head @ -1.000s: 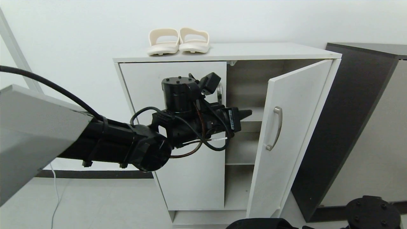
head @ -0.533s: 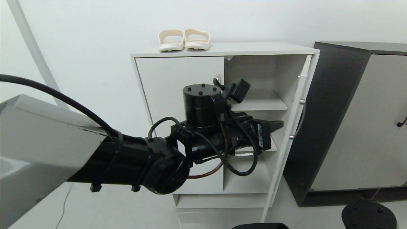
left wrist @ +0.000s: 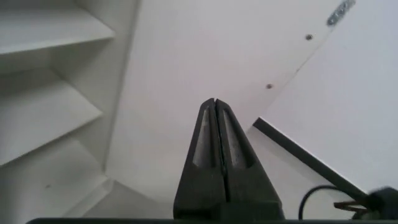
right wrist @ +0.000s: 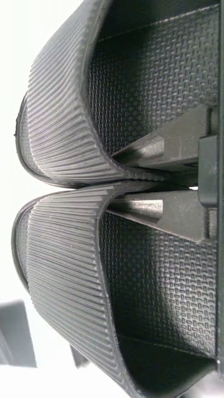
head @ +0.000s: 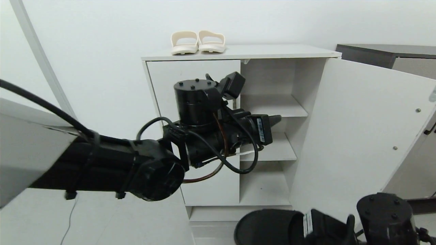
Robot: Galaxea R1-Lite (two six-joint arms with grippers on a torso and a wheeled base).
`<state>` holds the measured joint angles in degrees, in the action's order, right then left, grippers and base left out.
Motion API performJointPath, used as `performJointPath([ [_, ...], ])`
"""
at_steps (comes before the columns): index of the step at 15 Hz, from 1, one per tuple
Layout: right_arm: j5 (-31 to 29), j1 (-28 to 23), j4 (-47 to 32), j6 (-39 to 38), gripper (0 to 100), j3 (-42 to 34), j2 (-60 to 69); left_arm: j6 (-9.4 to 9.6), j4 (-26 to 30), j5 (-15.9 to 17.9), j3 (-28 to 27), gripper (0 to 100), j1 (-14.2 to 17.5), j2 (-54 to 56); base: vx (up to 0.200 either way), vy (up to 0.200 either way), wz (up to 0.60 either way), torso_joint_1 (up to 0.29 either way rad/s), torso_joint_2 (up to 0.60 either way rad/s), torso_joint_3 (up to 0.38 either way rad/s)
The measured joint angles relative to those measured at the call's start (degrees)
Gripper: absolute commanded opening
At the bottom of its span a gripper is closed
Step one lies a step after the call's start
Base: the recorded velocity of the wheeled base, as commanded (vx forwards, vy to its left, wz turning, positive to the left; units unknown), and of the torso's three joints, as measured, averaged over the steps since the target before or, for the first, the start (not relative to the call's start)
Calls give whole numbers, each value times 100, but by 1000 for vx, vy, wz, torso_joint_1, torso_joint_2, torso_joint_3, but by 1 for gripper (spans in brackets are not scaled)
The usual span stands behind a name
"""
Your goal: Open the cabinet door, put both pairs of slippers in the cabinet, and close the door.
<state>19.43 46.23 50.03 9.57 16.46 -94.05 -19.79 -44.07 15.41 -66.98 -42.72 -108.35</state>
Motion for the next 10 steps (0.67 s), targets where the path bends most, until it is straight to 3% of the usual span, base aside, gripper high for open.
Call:
performJointPath([
  [4,-1903,-199,-11,-1331,0,1069,-383,82,652,-257,450,0,358,1268,0,0,0,0,0,0],
  [5,-2361,-210,-11,-1512,0,1378,-553,167,931,-483,614,0,440,1654,0,0,0,0,0,0],
  [8,-4031,-255,-24,-1865,0,2398,-1264,627,1490,-1473,1475,0,568,2739,0,0,0,0,0,0],
  [10,-5008,-327,-24,-1975,0,3062,-1788,1013,1597,-2321,2302,0,662,3410,0,0,0,0,0,0],
])
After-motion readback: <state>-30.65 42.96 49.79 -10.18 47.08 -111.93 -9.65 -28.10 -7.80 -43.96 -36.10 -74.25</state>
